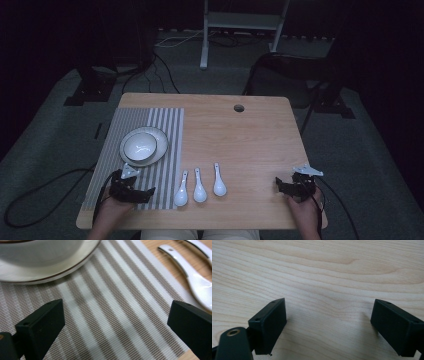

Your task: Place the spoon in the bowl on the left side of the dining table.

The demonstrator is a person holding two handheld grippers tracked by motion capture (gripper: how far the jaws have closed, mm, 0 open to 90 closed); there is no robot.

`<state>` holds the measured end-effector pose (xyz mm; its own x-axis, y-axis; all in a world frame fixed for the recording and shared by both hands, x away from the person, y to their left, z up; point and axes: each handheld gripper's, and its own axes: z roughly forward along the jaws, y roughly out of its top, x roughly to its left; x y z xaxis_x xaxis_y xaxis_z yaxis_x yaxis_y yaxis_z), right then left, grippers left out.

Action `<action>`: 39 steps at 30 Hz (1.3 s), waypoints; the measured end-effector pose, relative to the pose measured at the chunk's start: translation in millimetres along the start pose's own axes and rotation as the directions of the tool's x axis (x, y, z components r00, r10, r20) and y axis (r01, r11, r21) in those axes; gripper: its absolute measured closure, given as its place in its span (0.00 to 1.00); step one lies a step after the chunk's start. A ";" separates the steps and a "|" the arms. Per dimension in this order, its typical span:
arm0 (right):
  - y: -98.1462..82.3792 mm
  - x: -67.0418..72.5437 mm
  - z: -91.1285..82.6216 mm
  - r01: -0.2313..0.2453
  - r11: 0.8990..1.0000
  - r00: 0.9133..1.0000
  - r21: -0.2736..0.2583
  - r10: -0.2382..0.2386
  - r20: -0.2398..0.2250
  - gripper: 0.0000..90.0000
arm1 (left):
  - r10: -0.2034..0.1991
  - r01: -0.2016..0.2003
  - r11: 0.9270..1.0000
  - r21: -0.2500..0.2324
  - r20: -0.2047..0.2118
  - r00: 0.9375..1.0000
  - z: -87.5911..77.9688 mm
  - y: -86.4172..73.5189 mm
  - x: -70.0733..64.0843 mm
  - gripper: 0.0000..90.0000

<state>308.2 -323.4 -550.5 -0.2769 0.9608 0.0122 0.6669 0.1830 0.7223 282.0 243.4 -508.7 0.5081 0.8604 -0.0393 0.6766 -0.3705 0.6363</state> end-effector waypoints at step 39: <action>0.0 -0.1 0.1 0.001 1.000 1.000 -0.001 -0.001 0.000 0.14 | 0.137 -0.136 0.990 -0.023 0.109 0.985 33.1 84.5 -56.0 0.02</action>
<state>308.3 -323.5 -550.6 -0.2778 0.9606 0.0115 0.6660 0.1839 0.7229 328.4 152.3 -478.2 0.6510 0.7583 -0.0350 0.5890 -0.4755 0.6534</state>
